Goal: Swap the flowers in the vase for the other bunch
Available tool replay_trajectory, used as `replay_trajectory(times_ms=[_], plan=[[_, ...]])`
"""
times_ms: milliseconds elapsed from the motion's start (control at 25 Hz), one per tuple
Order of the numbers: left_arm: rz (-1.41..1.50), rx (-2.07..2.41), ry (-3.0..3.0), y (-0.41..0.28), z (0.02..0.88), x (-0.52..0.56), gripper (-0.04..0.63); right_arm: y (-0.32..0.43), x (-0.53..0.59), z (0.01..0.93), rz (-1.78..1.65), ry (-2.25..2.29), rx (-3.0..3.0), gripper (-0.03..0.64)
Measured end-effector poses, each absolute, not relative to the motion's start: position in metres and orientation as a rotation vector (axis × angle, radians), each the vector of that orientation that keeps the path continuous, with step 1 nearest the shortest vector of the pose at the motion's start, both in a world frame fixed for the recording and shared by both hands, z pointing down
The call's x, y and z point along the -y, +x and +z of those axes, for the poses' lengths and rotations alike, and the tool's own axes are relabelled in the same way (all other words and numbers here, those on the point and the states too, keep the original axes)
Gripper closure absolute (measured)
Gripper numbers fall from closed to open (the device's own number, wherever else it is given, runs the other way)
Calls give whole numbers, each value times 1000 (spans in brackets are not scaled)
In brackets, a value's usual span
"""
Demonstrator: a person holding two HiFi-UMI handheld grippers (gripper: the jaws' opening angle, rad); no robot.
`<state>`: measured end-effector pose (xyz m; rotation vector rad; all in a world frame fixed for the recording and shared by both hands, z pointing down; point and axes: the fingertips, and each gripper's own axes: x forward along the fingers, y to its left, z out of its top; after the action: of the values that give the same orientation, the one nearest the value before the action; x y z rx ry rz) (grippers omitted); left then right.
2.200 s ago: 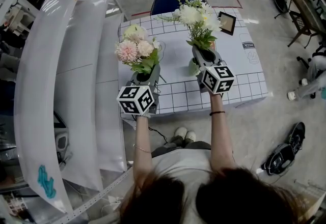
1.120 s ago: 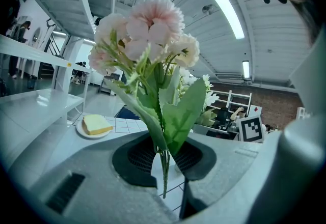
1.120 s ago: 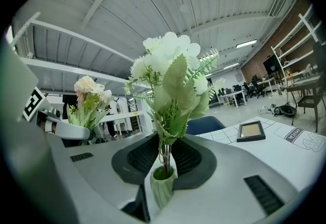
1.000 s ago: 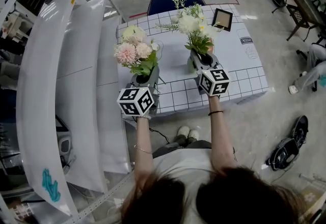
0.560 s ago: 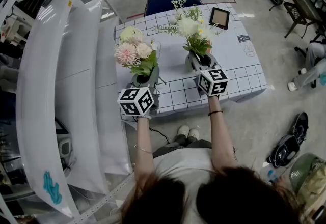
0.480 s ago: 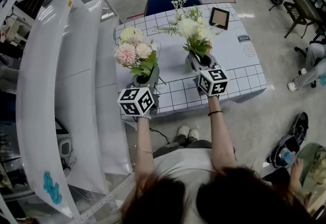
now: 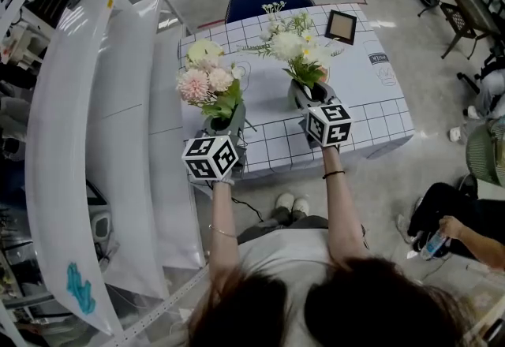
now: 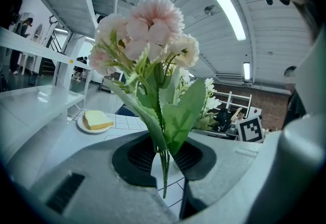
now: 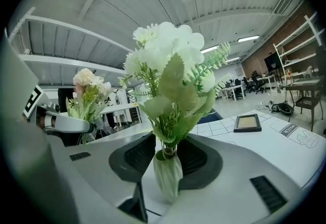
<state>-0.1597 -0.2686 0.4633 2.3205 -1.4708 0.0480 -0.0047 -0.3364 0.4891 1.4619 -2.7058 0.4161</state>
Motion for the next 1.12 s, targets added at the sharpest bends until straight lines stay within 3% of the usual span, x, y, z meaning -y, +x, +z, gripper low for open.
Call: replay_trajectory(times_ms=[1120], plan=[[25, 1464, 2315, -157, 462, 251, 522, 1, 318, 488, 434, 1465, 2672, 451]])
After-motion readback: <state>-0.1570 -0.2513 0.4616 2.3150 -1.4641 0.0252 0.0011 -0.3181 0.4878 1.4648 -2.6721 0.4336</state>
